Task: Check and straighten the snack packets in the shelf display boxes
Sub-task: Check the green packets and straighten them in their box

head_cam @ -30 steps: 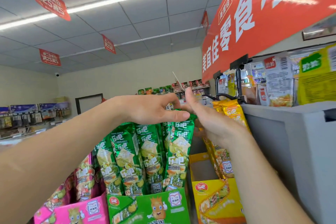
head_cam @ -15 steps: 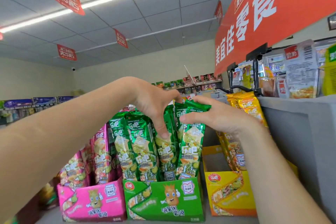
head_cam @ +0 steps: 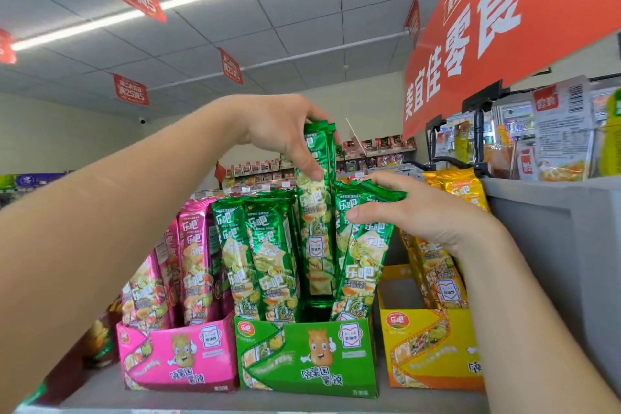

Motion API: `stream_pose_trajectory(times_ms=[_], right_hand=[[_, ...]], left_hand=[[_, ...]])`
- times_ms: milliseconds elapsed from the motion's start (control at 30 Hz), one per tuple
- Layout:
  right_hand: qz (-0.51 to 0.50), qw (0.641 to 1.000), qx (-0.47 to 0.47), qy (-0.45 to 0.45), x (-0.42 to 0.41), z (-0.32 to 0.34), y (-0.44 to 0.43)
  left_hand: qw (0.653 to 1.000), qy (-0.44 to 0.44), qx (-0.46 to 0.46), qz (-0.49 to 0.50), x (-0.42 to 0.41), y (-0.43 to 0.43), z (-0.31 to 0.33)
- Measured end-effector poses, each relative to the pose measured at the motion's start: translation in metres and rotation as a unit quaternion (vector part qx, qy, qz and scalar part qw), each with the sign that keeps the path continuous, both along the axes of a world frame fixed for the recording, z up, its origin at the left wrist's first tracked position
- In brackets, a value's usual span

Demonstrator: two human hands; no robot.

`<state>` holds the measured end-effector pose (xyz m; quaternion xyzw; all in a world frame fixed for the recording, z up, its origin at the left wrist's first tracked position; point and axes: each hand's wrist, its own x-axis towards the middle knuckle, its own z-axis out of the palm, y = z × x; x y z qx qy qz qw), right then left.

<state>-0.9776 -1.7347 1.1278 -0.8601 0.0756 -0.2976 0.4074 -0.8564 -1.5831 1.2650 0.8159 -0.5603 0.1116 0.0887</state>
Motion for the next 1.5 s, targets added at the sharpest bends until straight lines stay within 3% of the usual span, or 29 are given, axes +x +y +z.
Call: stream_pose_trajectory(times_ms=[200,400,600,700,833,967,1067,1200,1300,1400,1500], right_hand=[[0.004,0.999,-0.042,0.011,-0.003,0.004,-0.001],[0.099,0.993,0.065,-0.007,0.007,0.011,0.006],[-0.026,0.999,-0.034,0.002,0.009,0.025,0.021],[-0.083,0.988,-0.103,-0.08,0.006,0.026,0.031],[-0.167,0.941,-0.217,-0.198,-0.004,0.022,0.049],[-0.215,0.879,-0.319,-0.283,-0.015,0.003,0.07],[-0.225,0.842,-0.374,-0.316,-0.014,-0.019,0.094],[-0.207,0.869,-0.364,-0.264,-0.005,-0.052,0.131],[-0.216,0.89,-0.363,-0.172,0.006,-0.071,0.149],[-0.22,0.903,-0.344,-0.136,0.015,-0.086,0.154],[-0.238,0.903,-0.328,-0.145,0.018,-0.094,0.157]], left_hand=[[0.996,0.01,0.085,0.024,0.014,-0.021,-0.038],[0.986,-0.071,0.144,0.039,0.022,-0.027,-0.057],[0.968,-0.051,0.223,0.106,0.023,-0.028,-0.056],[0.967,-0.014,0.235,0.093,0.021,-0.025,-0.049],[0.99,0.063,0.123,-0.011,0.004,0.004,-0.033],[0.988,-0.086,-0.095,-0.086,-0.009,0.055,-0.038],[0.979,-0.14,-0.115,-0.088,-0.012,0.092,-0.07],[0.966,-0.197,-0.145,-0.079,0.005,0.103,-0.103],[0.962,-0.149,-0.196,-0.115,0.011,0.103,-0.107],[0.962,-0.103,-0.219,-0.126,0.016,0.107,-0.101],[0.925,-0.046,-0.332,-0.18,0.014,0.11,-0.1]])
